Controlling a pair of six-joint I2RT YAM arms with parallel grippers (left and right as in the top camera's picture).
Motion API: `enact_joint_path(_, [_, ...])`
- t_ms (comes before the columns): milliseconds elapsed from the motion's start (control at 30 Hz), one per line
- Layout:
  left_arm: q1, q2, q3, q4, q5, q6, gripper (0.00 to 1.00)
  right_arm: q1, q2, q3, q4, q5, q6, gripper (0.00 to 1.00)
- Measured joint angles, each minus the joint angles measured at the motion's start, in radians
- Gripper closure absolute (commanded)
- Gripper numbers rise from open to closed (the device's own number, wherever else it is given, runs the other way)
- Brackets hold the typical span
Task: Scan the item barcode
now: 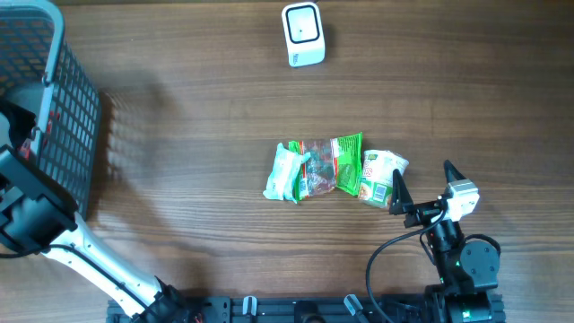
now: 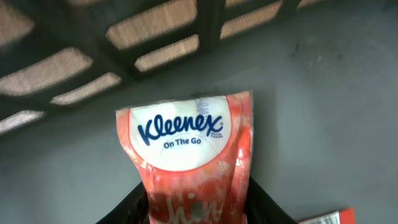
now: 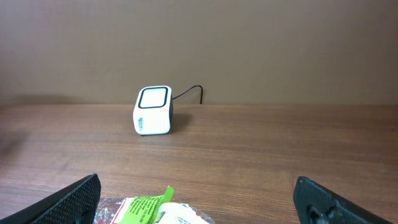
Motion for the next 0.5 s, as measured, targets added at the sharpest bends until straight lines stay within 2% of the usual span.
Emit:
enact_joint_path(233, [0.000, -0.190, 0.001, -0.161, 0.012, 0.096, 0.60, 0.000, 0.000, 0.000, 0.000, 0.000, 0.000, 0.00])
enact_joint_path(300, [0.001, -0.204, 0.002, -0.235, 0.038, 0.165, 0.59, 0.000, 0.000, 0.000, 0.000, 0.000, 0.000, 0.00])
enact_joint_path(433, [0.001, -0.203, 0.002, -0.341, 0.189, 0.418, 0.54, 0.000, 0.000, 0.000, 0.000, 0.000, 0.000, 0.00])
enact_joint_path(500, [0.001, -0.203, 0.002, -0.362, 0.211, 0.479, 0.51, 0.000, 0.000, 0.000, 0.000, 0.000, 0.000, 0.00])
